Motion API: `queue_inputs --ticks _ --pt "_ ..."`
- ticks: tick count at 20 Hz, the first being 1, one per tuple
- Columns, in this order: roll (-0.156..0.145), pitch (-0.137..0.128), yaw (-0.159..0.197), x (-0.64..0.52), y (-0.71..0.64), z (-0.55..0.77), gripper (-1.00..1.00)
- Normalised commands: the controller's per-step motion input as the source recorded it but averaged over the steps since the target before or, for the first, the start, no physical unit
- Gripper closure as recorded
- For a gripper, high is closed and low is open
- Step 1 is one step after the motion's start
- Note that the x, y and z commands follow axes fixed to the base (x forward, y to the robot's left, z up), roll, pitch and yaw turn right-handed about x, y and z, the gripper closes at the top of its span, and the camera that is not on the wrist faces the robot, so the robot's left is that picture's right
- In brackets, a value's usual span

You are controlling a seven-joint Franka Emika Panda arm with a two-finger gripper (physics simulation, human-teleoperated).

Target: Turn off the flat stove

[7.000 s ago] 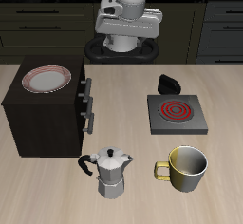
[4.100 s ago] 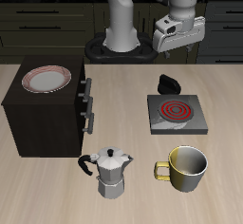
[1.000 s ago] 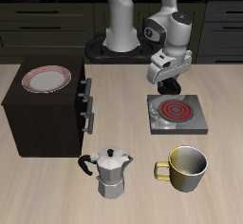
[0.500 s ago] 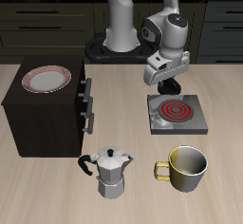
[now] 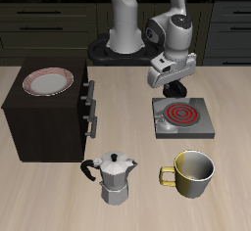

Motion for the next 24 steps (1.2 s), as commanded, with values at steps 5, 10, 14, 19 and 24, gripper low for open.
queue_inputs --ticks 5,10,14,19,24 --pt "-0.022 0.019 -0.088 0.23 -0.01 -0.02 1.00" --pt "0.022 0.021 -0.090 0.23 0.05 -0.06 1.00" --pt "-0.008 -0.018 -0.094 0.10 0.02 0.07 1.00" --pt "-0.007 -0.007 -0.083 0.08 0.07 0.08 1.00" --pt "0.016 0.012 -0.094 0.05 0.11 0.05 1.00"
